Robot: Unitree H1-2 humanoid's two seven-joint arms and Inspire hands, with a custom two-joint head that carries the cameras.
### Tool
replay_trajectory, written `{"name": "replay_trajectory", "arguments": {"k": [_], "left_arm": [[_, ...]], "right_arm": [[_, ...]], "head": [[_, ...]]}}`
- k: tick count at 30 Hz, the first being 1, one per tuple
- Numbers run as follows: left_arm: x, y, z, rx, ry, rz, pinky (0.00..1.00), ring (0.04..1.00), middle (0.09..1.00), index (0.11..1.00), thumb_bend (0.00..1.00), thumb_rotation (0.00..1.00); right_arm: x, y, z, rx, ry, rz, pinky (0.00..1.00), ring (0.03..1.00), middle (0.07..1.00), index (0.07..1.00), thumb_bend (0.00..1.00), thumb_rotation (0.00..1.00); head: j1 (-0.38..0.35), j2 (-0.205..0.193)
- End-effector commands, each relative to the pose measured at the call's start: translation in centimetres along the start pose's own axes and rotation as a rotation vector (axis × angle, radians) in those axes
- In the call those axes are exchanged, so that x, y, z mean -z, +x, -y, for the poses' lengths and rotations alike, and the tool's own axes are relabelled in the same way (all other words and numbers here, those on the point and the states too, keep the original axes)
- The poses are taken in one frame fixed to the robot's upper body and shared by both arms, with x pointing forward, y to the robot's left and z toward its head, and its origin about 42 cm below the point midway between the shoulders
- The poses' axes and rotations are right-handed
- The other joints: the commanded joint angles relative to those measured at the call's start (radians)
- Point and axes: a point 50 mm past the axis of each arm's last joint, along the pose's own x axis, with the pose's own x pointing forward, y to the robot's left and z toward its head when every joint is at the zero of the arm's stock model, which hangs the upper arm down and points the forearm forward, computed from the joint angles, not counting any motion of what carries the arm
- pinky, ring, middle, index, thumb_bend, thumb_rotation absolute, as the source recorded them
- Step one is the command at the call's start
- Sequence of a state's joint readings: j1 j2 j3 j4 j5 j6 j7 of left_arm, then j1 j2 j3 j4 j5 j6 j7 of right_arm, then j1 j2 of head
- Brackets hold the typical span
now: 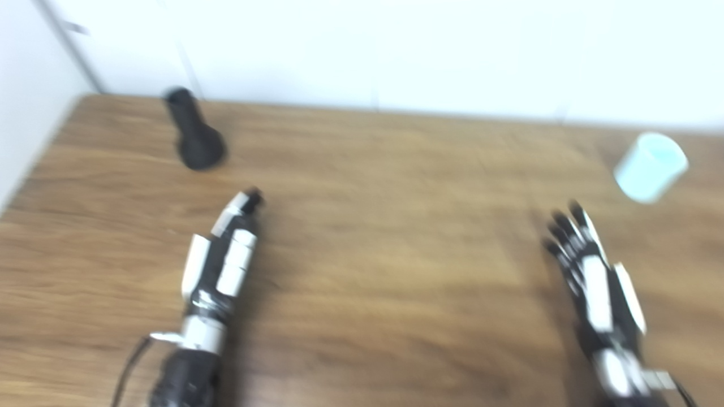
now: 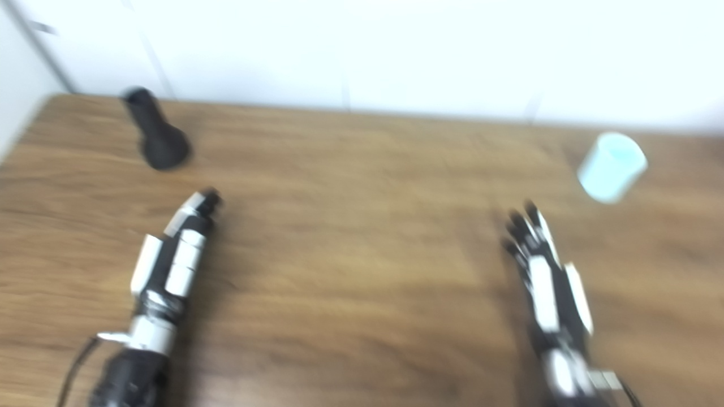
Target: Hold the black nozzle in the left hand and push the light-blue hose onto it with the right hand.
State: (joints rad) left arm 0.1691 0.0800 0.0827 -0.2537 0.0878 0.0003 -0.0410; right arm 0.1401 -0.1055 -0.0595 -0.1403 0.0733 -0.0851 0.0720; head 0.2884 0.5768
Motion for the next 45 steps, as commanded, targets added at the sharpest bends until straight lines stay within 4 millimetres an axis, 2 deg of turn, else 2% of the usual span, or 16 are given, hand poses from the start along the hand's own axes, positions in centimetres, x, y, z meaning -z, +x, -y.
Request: {"name": "replay_trajectory", "arguments": {"k": [1, 4, 7, 11, 18, 21, 24, 30, 35, 38, 45], "left_arm": [[1.1, -1.4, 0.9, 0.015, -0.012, -0.044, 0.94, 0.941, 0.909, 0.910, 0.58, 0.84], [1.3, -1.3, 1.5, 0.018, -0.013, -0.040, 0.95, 0.944, 0.912, 0.917, 0.56, 0.82], [1.5, -1.3, 1.9, 0.018, -0.014, -0.040, 0.94, 0.940, 0.910, 0.922, 0.53, 0.79], [1.4, -1.3, 2.6, 0.018, 0.010, -0.050, 0.97, 0.955, 0.926, 0.931, 0.52, 0.80], [1.2, -1.3, 3.5, 0.004, 0.049, -0.060, 0.99, 0.947, 0.906, 0.926, 0.53, 0.78], [1.3, -1.3, 3.6, -0.009, 0.046, -0.050, 0.98, 0.940, 0.903, 0.923, 0.51, 0.71], [1.2, -1.2, 3.7, -0.018, 0.041, -0.041, 0.95, 0.934, 0.908, 0.924, 0.51, 0.65], [1.0, -1.1, 3.4, -0.074, 0.049, -0.024, 0.89, 0.918, 0.895, 0.905, 0.65, 0.47], [-0.4, 0.2, 1.9, -0.175, 0.116, 0.045, 0.83, 0.877, 0.885, 0.903, 0.74, 0.27], [-1.7, 1.4, 0.2, -0.222, 0.149, 0.093, 0.82, 0.873, 0.885, 0.902, 0.76, 0.17], [-5.4, 5.2, -4.4, -0.354, 0.246, 0.117, 0.84, 0.841, 0.856, 0.898, 0.80, 0.19]], "right_arm": [[1.1, -0.4, 0.9, 0.010, 0.000, -0.014, 0.92, 0.944, 0.943, 0.988, 0.52, 0.98], [1.4, -0.3, 1.1, 0.012, 0.005, -0.024, 0.92, 0.945, 0.941, 0.987, 0.51, 1.00], [1.5, -0.2, 1.3, 0.002, 0.012, -0.028, 0.94, 0.951, 0.941, 0.989, 0.54, 0.98], [1.5, 0.0, 1.7, -0.007, 0.028, -0.032, 0.95, 0.957, 0.946, 0.989, 0.54, 0.99], [1.9, 0.1, 2.4, -0.013, 0.065, -0.031, 0.95, 0.943, 0.935, 0.969, 0.57, 0.95], [1.8, 0.2, 2.4, -0.010, 0.068, -0.037, 0.89, 0.915, 0.916, 0.950, 0.61, 0.91], [1.7, 0.2, 2.4, -0.006, 0.050, -0.043, 0.89, 0.919, 0.918, 0.949, 0.63, 0.91], [1.7, 0.3, 2.2, 0.009, 0.050, -0.048, 0.90, 0.919, 0.919, 0.954, 0.62, 0.92], [1.7, 0.4, 2.0, 0.017, 0.044, -0.047, 0.90, 0.919, 0.915, 0.953, 0.62, 0.93], [1.9, 0.5, 1.9, 0.014, 0.029, -0.046, 0.87, 0.907, 0.906, 0.951, 0.62, 0.93], [1.9, 0.9, 1.7, 0.009, 0.016, -0.034, 0.86, 0.904, 0.906, 0.957, 0.61, 0.92]], "head": [[0.021, -0.016], [0.051, -0.046], [0.073, -0.063], [0.097, -0.072], [0.094, -0.069], [0.087, -0.064], [0.087, -0.064], [0.070, -0.059], [0.067, -0.059], [0.063, -0.059], [0.064, -0.054]]}}
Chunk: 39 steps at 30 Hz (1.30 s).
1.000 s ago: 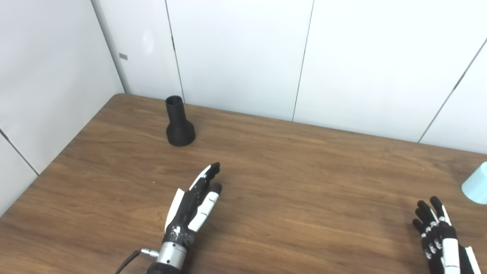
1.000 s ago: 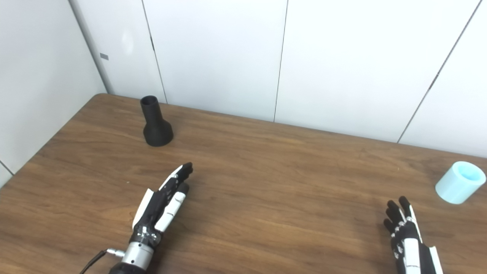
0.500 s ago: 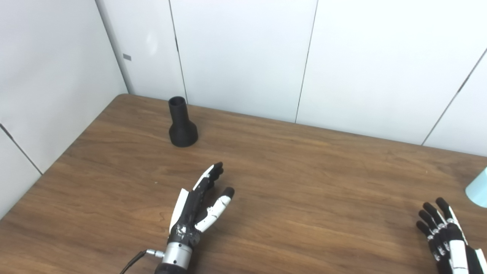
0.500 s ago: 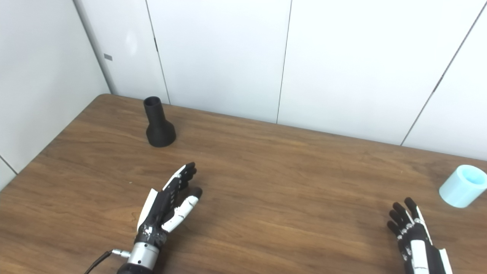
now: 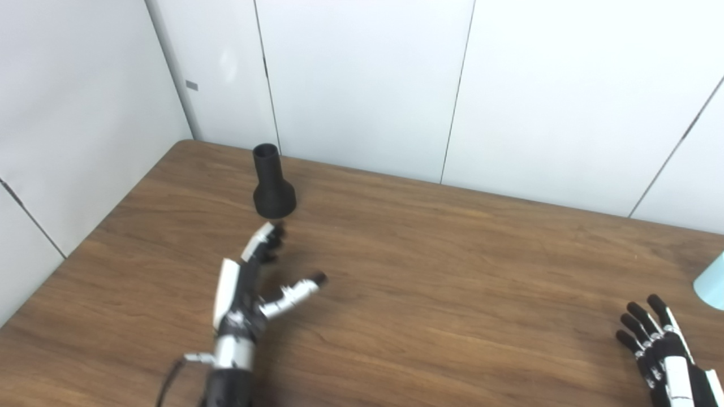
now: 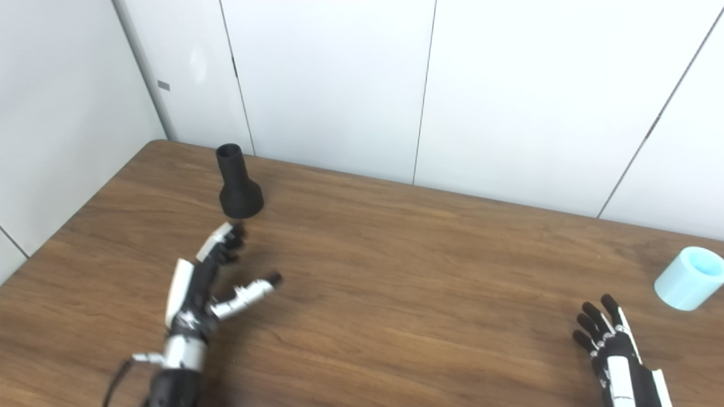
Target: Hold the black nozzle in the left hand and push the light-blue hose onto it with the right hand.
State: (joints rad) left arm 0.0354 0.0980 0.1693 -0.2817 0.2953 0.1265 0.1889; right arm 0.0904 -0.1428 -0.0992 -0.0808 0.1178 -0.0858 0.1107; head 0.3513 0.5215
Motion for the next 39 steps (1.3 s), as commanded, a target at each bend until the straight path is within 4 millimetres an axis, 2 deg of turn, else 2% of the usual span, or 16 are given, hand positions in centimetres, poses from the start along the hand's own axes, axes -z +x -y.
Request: {"name": "replay_trajectory", "arguments": {"k": [1, 5, 8, 10, 14, 16, 19, 22, 25, 29, 31, 39], "left_arm": [[-2.7, 2.3, -1.1, -0.035, 0.028, 0.077, 0.84, 0.845, 0.862, 0.900, 0.81, 0.19], [-4.2, 4.6, -2.6, -0.058, 0.087, 0.095, 0.80, 0.843, 0.870, 0.884, 0.82, 0.14], [-4.9, 5.7, -3.5, -0.062, 0.126, 0.094, 0.83, 0.858, 0.889, 0.892, 0.85, 0.11], [-5.2, 6.5, -4.7, -0.074, 0.168, 0.091, 0.81, 0.854, 0.888, 0.886, 0.88, 0.10], [-5.1, 7.9, -6.6, -0.076, 0.201, 0.090, 0.81, 0.858, 0.891, 0.887, 0.91, 0.13], [-4.7, 9.0, -7.6, -0.054, 0.224, 0.077, 0.86, 0.898, 0.926, 0.910, 0.93, 0.16], [-4.1, 10.5, -8.5, -0.033, 0.308, 0.049, 0.89, 0.936, 0.959, 0.939, 0.94, 0.23], [-3.4, 11.9, -8.6, -0.038, 0.357, 0.016, 0.87, 0.947, 0.966, 0.955, 0.98, 0.29], [-3.1, 13.3, -8.4, -0.043, 0.382, 0.008, 0.84, 0.949, 0.971, 0.967, 1.00, 0.31], [-2.6, 15.0, -8.0, -0.036, 0.388, -0.010, 0.88, 0.995, 0.997, 0.962, 1.00, 0.29], [-2.2, 16.0, -7.7, -0.030, 0.399, -0.031, 0.89, 0.984, 0.981, 0.954, 1.00, 0.29], [-1.4, 19.4, -6.5, 0.085, 0.482, -0.112, 1.00, 1.000, 0.997, 0.961, 1.00, 0.35]], "right_arm": [[1.5, -0.6, -0.2, 0.017, 0.003, -0.032, 0.85, 0.903, 0.905, 0.961, 0.60, 0.92], [1.5, -0.6, -0.3, 0.010, -0.014, -0.032, 0.84, 0.902, 0.910, 0.977, 0.61, 0.91], [1.4, -0.5, -0.4, 0.015, -0.017, -0.030, 0.84, 0.900, 0.910, 0.979, 0.60, 0.91], [1.3, -0.5, -0.6, 0.023, 0.002, -0.032, 0.85, 0.899, 0.908, 0.977, 0.61, 0.90], [1.2, -0.4, -0.8, 0.022, 0.021, -0.032, 0.85, 0.905, 0.911, 0.980, 0.61, 0.91], [1.1, -0.3, -1.1, 0.021, 0.030, -0.027, 0.85, 0.909, 0.910, 0.981, 0.60, 0.92], [1.0, -0.3, -1.4, 0.021, 0.038, -0.012, 0.85, 0.912, 0.912, 0.985, 0.57, 0.93], [0.9, -0.4, -1.5, 0.021, 0.039, 0.001, 0.83, 0.903, 0.906, 0.986, 0.54, 0.95], [0.8, -0.4, -1.6, 0.027, 0.048, 0.004, 0.82, 0.902, 0.907, 0.984, 0.51, 0.96], [0.6, -0.4, -1.9, 0.037, 0.056, 0.021, 0.80, 0.885, 0.892, 0.973, 0.51, 0.95], [0.5, -0.5, -2.1, 0.044, 0.060, 0.024, 0.80, 0.881, 0.886, 0.967, 0.51, 0.95], [0.3, -0.5, -2.5, 0.063, 0.067, 0.045, 0.79, 0.873, 0.872, 0.956, 0.49, 0.94]], "head": [[0.001, 0.001], [-0.001, 0.005], [0.000, 0.007], [0.002, 0.009], [-0.001, 0.012], [-0.005, 0.010], [-0.011, 0.010], [-0.013, 0.010], [-0.012, 0.013], [-0.017, 0.017], [-0.020, 0.017], [-0.025, 0.021]]}}
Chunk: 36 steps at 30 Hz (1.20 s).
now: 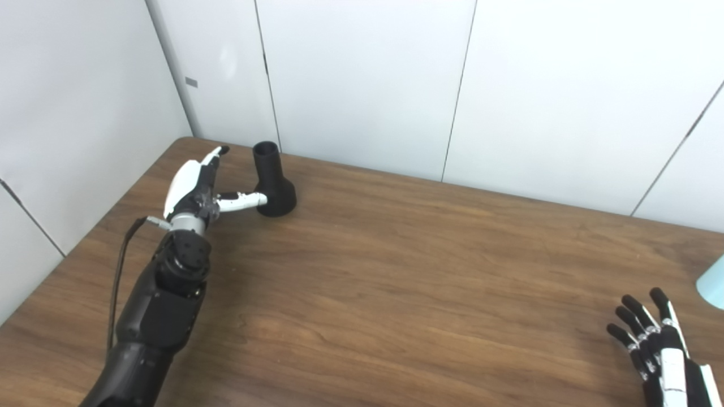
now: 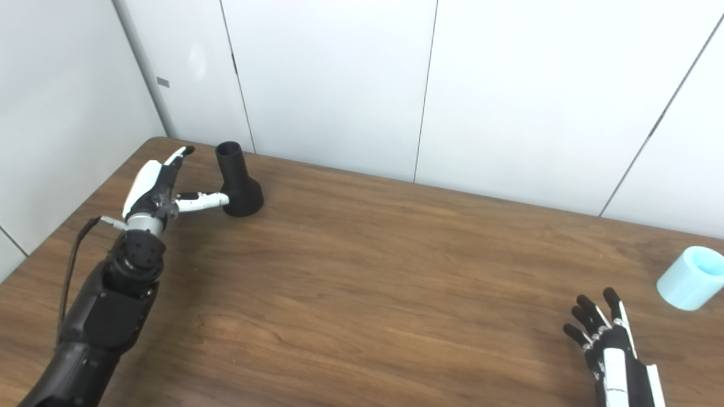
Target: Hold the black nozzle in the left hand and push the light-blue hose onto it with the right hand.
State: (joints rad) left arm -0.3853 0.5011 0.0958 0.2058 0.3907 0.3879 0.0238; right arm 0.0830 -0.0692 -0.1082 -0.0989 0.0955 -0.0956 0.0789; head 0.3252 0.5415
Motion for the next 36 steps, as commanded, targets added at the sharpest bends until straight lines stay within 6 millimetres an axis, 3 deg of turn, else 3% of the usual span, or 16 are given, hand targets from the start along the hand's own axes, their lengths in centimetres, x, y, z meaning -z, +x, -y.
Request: {"name": "replay_trajectory", "arguments": {"k": [1, 8, 13, 36], "left_arm": [[-2.3, 1.5, -2.4, -0.045, 0.032, 0.076, 1.00, 1.000, 0.999, 0.959, 1.00, 0.36], [-3.2, 3.0, -1.4, -0.011, 0.087, 0.108, 1.00, 1.000, 0.973, 0.936, 1.00, 0.36], [-3.6, 3.4, -0.7, 0.005, 0.107, 0.125, 0.96, 0.977, 0.952, 0.916, 1.00, 0.36], [-5.2, 4.9, 1.0, 0.035, 0.290, 0.094, 1.00, 0.965, 0.895, 0.835, 1.00, 0.39]], "right_arm": [[0.7, -0.8, -0.5, 0.015, 0.020, 0.013, 0.79, 0.872, 0.869, 0.956, 0.48, 0.95], [0.6, -0.9, -0.6, 0.014, 0.031, 0.021, 0.82, 0.876, 0.870, 0.978, 0.48, 0.98], [0.6, -0.9, -0.6, 0.010, 0.020, 0.019, 0.83, 0.882, 0.875, 0.985, 0.48, 0.99], [0.8, -0.9, -0.8, 0.011, -0.004, 0.029, 0.82, 0.868, 0.862, 0.996, 0.46, 0.99]], "head": [[0.001, 0.001], [-0.003, 0.004], [-0.005, 0.010], [-0.017, 0.025]]}}
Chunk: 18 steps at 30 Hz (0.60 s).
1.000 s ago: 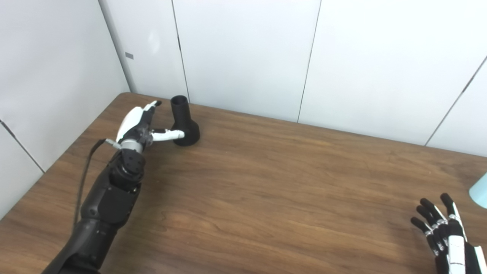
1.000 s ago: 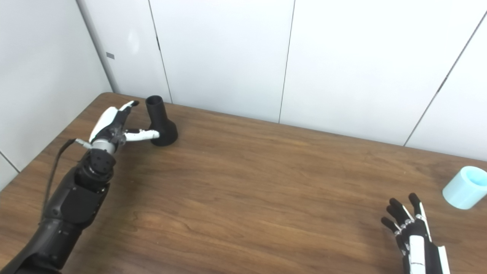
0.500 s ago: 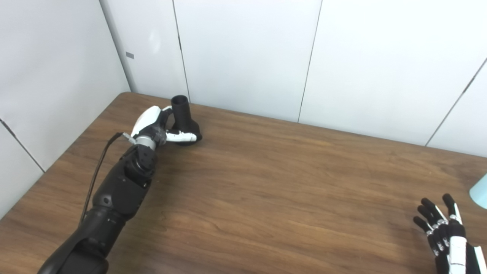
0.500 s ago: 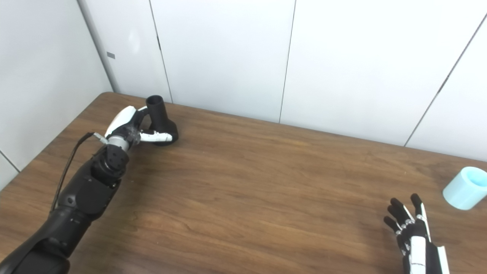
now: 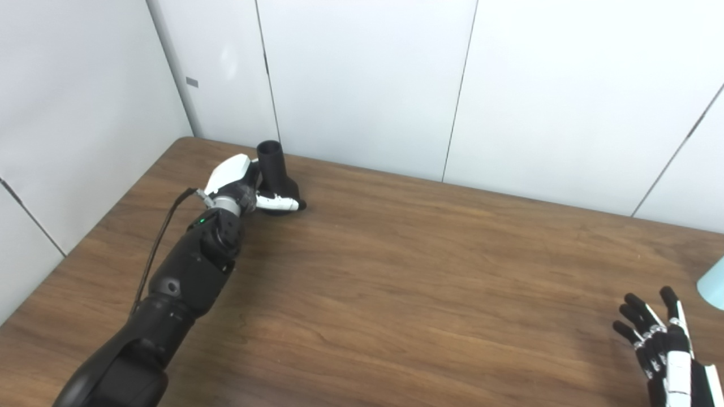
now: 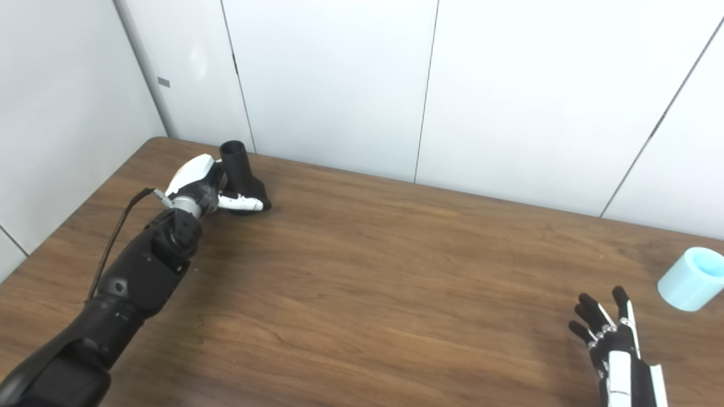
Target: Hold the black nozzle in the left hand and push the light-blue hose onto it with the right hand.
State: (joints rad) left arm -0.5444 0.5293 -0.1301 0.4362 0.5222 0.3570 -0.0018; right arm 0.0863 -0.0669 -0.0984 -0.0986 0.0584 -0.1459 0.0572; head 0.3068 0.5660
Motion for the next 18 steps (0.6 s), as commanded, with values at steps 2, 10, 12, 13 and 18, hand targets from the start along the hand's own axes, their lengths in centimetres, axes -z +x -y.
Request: {"name": "replay_trajectory", "arguments": {"k": [2, 10, 12, 13, 18], "left_arm": [[-1.71, 1.04, -3.26, -0.087, 0.026, 0.040, 0.99, 0.961, 0.889, 0.834, 1.00, 0.39], [-1.58, 1.30, -2.91, -0.079, -0.002, 0.036, 1.00, 0.932, 0.852, 0.801, 1.00, 0.36], [-1.57, 1.35, -2.78, -0.078, -0.007, 0.038, 1.00, 0.926, 0.841, 0.795, 1.00, 0.35], [-1.55, 1.38, -2.71, -0.076, -0.009, 0.039, 1.00, 0.917, 0.830, 0.789, 1.00, 0.34], [-1.58, 1.34, -2.40, -0.070, 0.014, 0.059, 0.99, 0.891, 0.796, 0.740, 0.96, 0.31]], "right_arm": [[0.93, -0.94, -0.68, 0.003, 0.037, -0.016, 0.82, 0.870, 0.861, 0.996, 0.47, 0.98], [0.98, -0.99, -0.69, -0.002, 0.028, -0.025, 0.83, 0.873, 0.853, 0.999, 0.49, 0.99], [1.00, -1.00, -0.67, -0.004, 0.035, -0.027, 0.83, 0.872, 0.852, 0.997, 0.50, 0.99], [1.02, -1.00, -0.67, -0.004, 0.037, -0.028, 0.83, 0.872, 0.850, 0.995, 0.50, 0.98], [1.09, -0.99, -0.65, 0.000, 0.029, -0.030, 0.83, 0.868, 0.845, 0.983, 0.51, 0.98]], "head": [[0.001, 0.000], [0.000, 0.005], [0.000, 0.005], [0.000, 0.005], [-0.002, 0.012]]}}
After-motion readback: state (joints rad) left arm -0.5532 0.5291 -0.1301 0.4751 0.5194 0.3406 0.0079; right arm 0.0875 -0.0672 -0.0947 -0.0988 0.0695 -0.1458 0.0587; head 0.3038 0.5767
